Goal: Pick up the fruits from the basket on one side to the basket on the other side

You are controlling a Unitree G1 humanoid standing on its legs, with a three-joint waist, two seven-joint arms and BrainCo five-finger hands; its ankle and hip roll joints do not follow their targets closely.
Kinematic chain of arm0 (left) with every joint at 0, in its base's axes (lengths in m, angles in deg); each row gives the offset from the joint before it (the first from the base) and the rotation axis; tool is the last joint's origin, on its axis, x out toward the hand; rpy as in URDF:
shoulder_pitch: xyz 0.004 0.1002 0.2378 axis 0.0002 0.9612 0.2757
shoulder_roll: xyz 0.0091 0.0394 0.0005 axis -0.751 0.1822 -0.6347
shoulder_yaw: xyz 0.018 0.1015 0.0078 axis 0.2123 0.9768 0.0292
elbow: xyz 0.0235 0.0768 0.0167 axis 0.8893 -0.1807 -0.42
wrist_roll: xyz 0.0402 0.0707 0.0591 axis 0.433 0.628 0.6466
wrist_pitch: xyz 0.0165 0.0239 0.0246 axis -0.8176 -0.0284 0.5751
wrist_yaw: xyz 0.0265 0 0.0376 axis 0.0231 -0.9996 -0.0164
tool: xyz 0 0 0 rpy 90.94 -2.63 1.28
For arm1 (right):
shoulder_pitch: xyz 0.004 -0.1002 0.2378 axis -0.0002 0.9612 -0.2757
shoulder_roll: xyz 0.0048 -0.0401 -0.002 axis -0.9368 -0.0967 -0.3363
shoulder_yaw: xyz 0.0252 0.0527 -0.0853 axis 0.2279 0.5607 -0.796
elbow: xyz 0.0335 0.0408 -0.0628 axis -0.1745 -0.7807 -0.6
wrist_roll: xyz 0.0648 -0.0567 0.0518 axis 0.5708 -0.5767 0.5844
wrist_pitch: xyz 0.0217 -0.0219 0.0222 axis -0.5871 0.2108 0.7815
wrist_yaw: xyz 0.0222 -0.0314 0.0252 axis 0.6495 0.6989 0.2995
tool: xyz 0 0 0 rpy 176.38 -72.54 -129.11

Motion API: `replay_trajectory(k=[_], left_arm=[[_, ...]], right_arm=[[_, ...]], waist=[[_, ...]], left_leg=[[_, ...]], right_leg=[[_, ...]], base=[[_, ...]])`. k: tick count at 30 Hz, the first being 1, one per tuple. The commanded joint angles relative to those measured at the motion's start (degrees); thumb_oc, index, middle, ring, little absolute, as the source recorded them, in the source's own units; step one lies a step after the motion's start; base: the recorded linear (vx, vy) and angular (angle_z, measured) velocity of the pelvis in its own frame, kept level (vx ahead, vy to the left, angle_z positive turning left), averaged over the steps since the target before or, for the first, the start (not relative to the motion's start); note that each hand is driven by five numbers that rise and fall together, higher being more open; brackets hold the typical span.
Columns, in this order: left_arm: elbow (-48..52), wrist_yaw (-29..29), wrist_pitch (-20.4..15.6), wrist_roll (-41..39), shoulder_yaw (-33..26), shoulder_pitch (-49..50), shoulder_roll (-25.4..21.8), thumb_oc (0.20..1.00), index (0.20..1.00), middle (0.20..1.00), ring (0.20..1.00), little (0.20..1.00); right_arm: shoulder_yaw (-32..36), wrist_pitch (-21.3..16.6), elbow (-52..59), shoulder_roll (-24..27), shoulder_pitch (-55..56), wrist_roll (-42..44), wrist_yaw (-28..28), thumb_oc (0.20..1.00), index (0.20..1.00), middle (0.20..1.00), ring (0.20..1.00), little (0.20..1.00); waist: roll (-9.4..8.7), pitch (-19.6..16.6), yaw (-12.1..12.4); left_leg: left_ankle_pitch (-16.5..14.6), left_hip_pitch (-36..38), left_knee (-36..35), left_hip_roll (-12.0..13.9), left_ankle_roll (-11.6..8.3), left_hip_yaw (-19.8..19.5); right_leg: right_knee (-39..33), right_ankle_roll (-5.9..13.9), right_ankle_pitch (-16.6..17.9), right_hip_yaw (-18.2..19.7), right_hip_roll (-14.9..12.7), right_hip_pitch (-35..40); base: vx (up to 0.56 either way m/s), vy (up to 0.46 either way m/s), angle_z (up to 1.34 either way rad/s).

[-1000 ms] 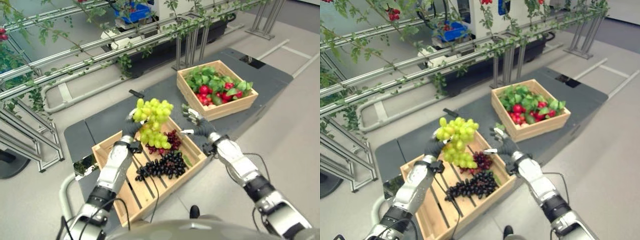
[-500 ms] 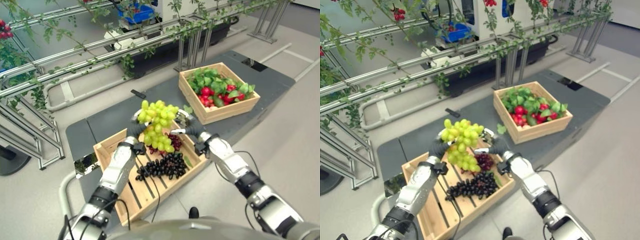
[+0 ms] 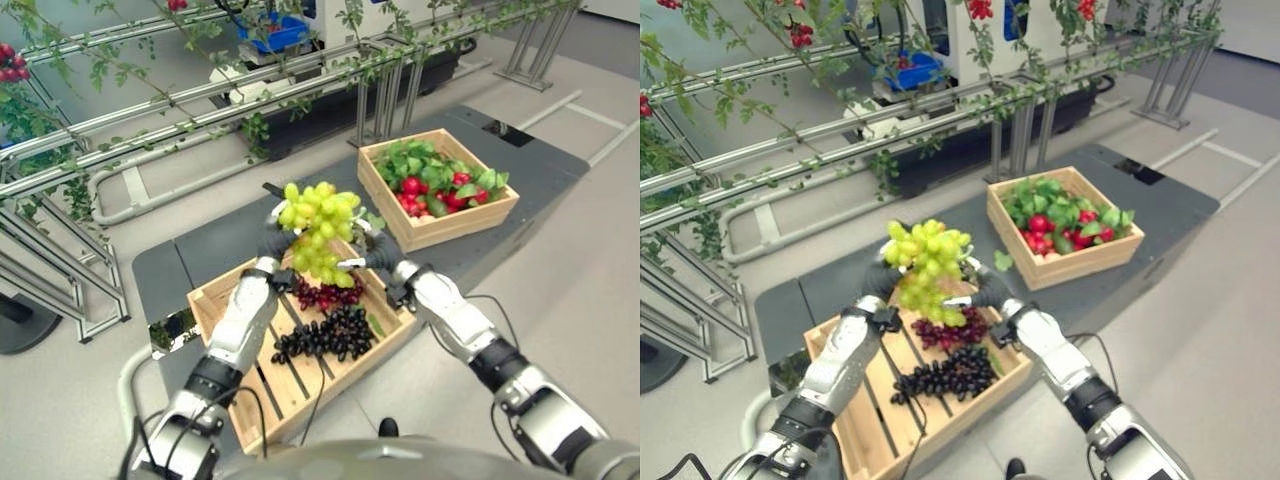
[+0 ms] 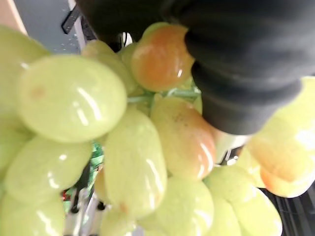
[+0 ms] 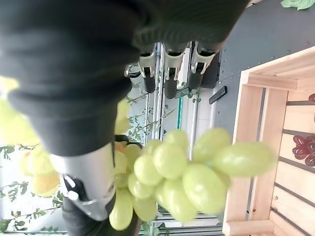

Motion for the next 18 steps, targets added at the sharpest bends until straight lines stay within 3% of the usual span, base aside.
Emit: replay_trajectory(k=[1,18], left_arm=[[0.18,1.17,-5.82,0.74,0.08,-7.45,-0.34,0.200,0.200,0.200,0.200,0.200],[-0.69,2.42,-5.86,0.96,0.92,-9.25,0.68,0.200,0.200,0.200,0.200,0.200]], right_arm=[[1.01,-4.47,2.06,-2.43,-1.91,4.26,-1.20,1.000,1.000,1.000,1.000,1.000],[-0.17,-4.90,6.74,-2.35,0.09,1.40,-1.14,1.000,1.000,1.000,1.000,1.000]], waist=[[-2.62,-3.96,0.03],[-2.77,-3.82,-0.74]], left_leg=[[1.40,-8.22,4.97,-1.99,0.51,-1.64],[0.89,-8.04,5.47,-2.18,0.58,-1.63]], right_leg=[[7.04,2.69,-13.34,-1.57,-0.86,3.12],[7.41,2.71,-13.58,-1.55,-1.07,3.21]], base=[[0.00,0.000,0.00],[0.00,0.000,0.00]])
